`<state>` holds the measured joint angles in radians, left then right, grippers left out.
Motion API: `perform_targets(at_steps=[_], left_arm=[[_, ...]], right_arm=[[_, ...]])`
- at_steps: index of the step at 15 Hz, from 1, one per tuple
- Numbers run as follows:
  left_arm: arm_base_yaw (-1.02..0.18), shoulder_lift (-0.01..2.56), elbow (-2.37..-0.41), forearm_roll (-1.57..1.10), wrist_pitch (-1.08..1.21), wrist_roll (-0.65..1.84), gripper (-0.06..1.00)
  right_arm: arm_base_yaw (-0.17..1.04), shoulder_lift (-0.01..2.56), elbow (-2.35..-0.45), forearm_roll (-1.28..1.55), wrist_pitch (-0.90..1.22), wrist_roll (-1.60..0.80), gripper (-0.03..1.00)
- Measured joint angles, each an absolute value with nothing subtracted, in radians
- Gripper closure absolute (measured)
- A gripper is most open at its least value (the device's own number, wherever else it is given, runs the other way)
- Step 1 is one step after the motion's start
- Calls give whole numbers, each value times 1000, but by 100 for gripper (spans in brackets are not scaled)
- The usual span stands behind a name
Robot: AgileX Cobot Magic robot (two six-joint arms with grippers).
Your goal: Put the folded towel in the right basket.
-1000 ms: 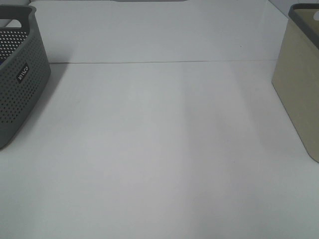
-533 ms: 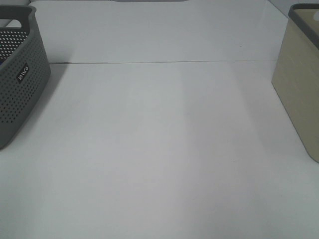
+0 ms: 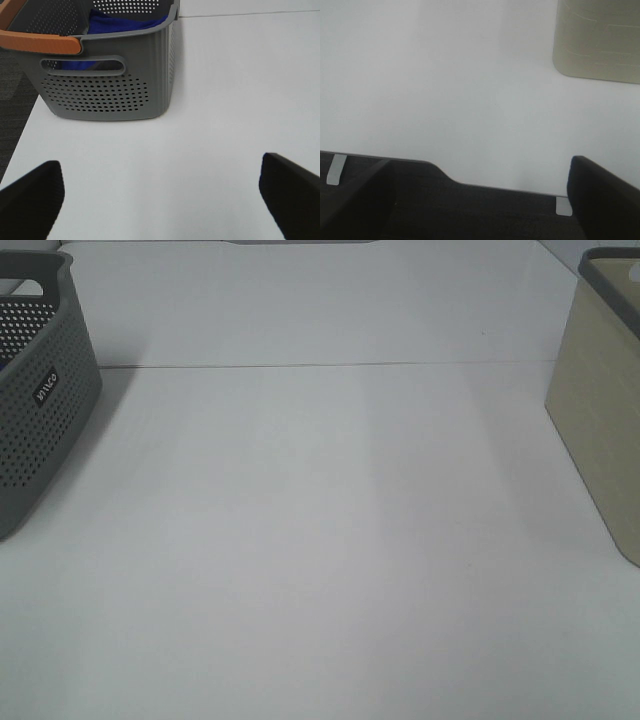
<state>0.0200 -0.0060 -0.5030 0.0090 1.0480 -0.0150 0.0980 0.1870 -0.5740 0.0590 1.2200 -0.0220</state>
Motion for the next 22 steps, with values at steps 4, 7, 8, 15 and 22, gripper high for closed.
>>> perform_targets(at_steps=[4, 7, 8, 15, 22], left_arm=[[20, -6, -503, 9, 1048, -15, -5], [20, -6, -503, 9, 1048, -15, -5], [20, -6, -503, 9, 1048, -15, -5], [20, -6, -503, 6, 1048, -14, -5], [20, -6, -503, 6, 1048, -14, -5]], right_arm=[[98, -4, -502, 30, 1226, -37, 8], [98, -4, -478, 22, 1143, -54, 8], [98, -4, -463, 15, 1122, -55, 8], [98, -4, -456, 14, 1104, -52, 8], [98, -4, -456, 14, 1104, -52, 8]])
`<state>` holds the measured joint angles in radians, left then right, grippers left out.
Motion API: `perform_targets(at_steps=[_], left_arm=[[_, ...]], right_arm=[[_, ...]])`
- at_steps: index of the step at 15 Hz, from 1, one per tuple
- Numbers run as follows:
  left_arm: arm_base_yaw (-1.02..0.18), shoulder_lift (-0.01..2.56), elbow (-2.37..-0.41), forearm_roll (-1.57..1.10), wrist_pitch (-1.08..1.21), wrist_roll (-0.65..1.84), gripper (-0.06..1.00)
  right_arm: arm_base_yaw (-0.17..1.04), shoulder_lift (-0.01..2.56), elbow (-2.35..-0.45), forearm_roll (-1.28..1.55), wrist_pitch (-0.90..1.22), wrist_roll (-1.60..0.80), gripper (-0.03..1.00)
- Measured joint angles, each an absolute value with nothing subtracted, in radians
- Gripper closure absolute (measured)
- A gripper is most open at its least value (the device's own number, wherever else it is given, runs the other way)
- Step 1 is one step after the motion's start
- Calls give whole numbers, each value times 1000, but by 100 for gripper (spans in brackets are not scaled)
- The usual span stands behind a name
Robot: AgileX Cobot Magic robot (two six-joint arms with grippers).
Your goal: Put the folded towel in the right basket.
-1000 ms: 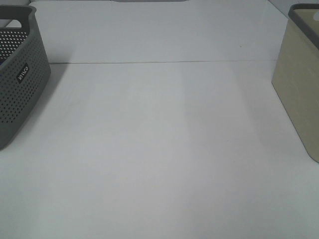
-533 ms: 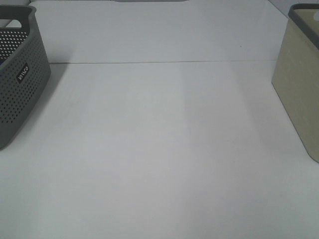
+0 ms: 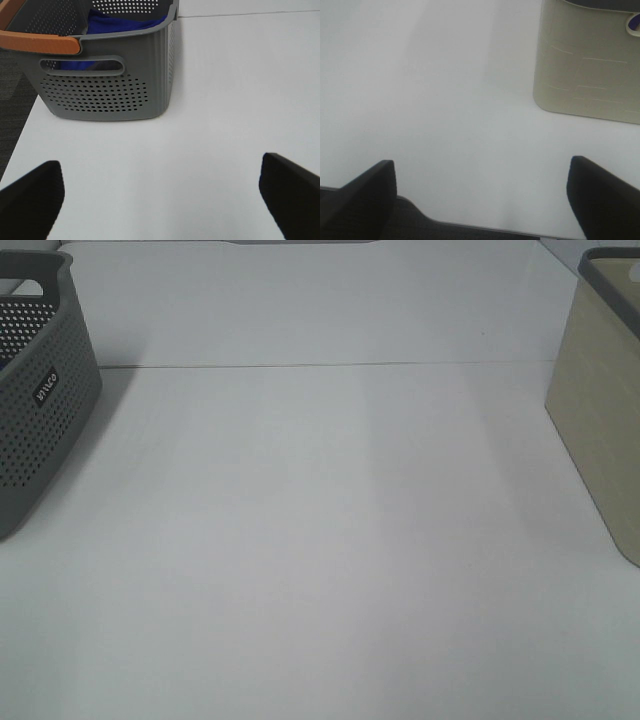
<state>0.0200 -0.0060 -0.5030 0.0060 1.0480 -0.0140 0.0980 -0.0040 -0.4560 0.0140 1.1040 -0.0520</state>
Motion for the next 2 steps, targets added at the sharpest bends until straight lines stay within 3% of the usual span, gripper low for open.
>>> perform_targets(at_steps=[2], left_arm=[[20, -6, -503, 6, 1048, -14, -5]], right_arm=[[98, -4, -456, 14, 1104, -52, 8]])
